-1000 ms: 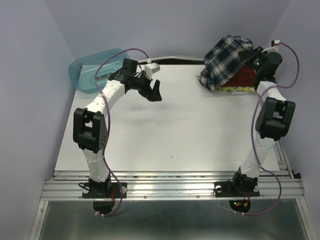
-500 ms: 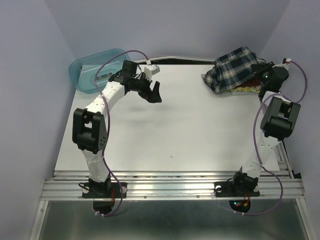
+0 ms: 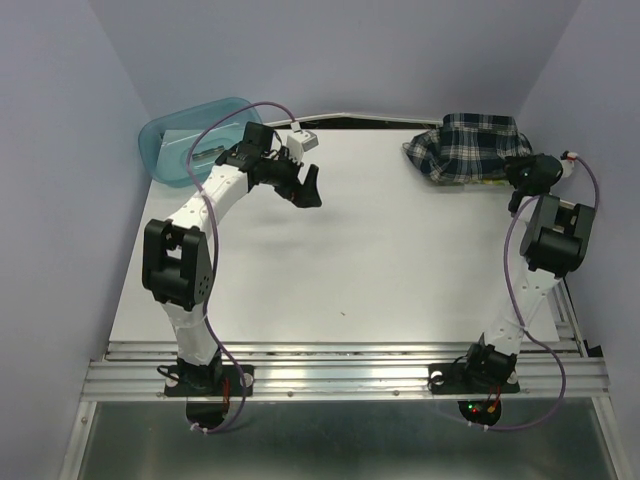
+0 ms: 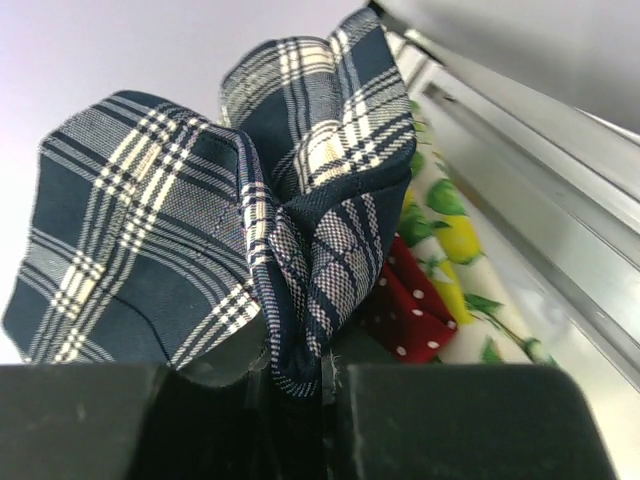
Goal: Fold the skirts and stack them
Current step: Neatly place the folded skirt to the corner
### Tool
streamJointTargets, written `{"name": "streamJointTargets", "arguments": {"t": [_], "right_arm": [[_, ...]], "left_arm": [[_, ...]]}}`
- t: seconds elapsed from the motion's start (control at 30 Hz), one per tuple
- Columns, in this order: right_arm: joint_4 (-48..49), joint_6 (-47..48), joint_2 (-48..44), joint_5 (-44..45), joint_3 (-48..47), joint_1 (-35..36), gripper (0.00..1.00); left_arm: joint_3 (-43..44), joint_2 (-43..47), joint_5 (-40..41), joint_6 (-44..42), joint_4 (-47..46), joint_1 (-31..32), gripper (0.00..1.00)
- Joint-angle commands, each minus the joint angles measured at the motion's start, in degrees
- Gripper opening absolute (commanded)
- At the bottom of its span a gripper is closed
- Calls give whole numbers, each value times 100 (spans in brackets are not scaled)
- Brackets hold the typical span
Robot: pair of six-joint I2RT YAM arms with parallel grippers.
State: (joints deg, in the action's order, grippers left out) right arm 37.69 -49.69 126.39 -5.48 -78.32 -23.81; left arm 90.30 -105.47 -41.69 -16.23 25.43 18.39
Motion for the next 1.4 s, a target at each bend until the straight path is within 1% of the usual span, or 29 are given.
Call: {"name": "streamJointTargets", "arguments": {"t": [0.0, 0.03, 0.07, 0.13, 0.17, 0.23, 0.27, 0.3, 0.37, 0.4, 0.47, 0.67, 0.73, 0.77, 0.8, 0.83, 0.9, 0.93, 0.97, 1.0, 1.03, 1.07, 1.1, 1.13, 1.2, 1.23, 1.27, 1.3, 1.37], "right_arm": [[10, -137, -149, 741, 124, -88, 38], [-7, -129, -193, 654, 107, -88, 43], [-34, -128, -220, 618, 81, -88, 43], [-51, -137, -290, 609, 72, -88, 54], [-69, -85, -368, 600, 72, -88, 63], [-104, -32, -509, 600, 98, -88, 70], [-130, -32, -571, 600, 115, -88, 70], [-148, 3, -624, 600, 133, -141, 78], [-244, 82, -755, 417, 194, -193, 85], [-358, 152, -904, 424, 212, -194, 92], [-420, 205, -1071, 355, 361, -316, 100], [-825, 758, -1994, 3, 1028, -519, 100], [-1140, 1241, -2459, -259, 1363, -581, 100], [-1289, 1443, -2618, -383, 1451, -581, 100], [-1508, 1897, -2776, -497, 1556, -633, 100], [-1702, 2137, -2951, -655, 1601, -633, 100], [-2317, 2637, -3435, -1357, 1645, -633, 100], [-2858, 3232, -3567, -1725, 1593, -633, 100], [-3151, 3551, -3812, -2642, 1531, -633, 100], [-3511, 4154, -3919, -3104, 1452, -633, 100], [-4393, 4430, -4007, -3500, 1260, -633, 100], [-4733, 4746, -4234, -4009, 1206, -564, 100], [-5171, 5150, -4332, -4127, 1136, -511, 100], [-5941, 5737, -4438, -4189, 1092, -449, 100], [-6500, 6198, -4710, -4243, 1240, -248, 100], [-6659, 6461, -5059, -4164, 1380, -134, 100], [-6791, 6716, -5437, -3928, 1755, 146, 100], [-6836, 6796, -5440, -3761, 1933, 323, 100], [-6854, 6841, -5905, -3218, 2302, 683, 100]], "left_arm": [[-92, 404, -14, -21, 23, 15, 99], [-100, 422, -14, -21, 6, 15, 99], [-92, 422, -6, -3, 6, 15, 99], [-92, 422, 3, 6, -12, 15, 99], [-83, 422, 21, 6, -3, 15, 99], [-83, 448, 73, -12, -12, 15, 99], [-100, 466, 74, -12, -12, 15, 99], [-118, 492, 82, -21, -29, 7, 99], [-214, 580, 135, 6, -117, -20, 99], [-250, 632, 152, 32, -143, -46, 99], [-338, 668, 205, 76, -240, -125, 99], [-723, 791, 240, 427, -643, -424, 99], [-882, 905, 398, 541, -802, -477, 99], [-1039, 958, 634, 603, -942, -494, 99], [-1102, 1002, 714, 595, -978, -529, 99], [-1137, 1046, 820, 534, -979, -530, 99], [-1085, 1099, 1267, 236, -803, -530, 99], [-1085, 1195, 1512, 234, -820, -530, 99], [-1198, 1256, 1846, 234, -881, -538, 99], [-1304, 1344, 1910, 156, -943, -565, 99], [-1426, 1580, 1954, 103, -1013, -565, 99], [-1723, 1713, 1946, 24, -1136, -565, 99], [-1892, 1862, 1928, -116, -1198, -565, 99], [-2041, 2168, 1945, -274, -1285, -574, 99], [-2595, 2460, 2217, -267, -1637, -574, 99], [-2736, 2583, 2288, -258, -1716, -565, 99], [-2963, 2758, 2375, -223, -1786, -574, 99], [-3070, 2830, 2402, -205, -1796, -574, 99], [-3237, 2961, 2429, -144, -1787, -574, 99]]}}
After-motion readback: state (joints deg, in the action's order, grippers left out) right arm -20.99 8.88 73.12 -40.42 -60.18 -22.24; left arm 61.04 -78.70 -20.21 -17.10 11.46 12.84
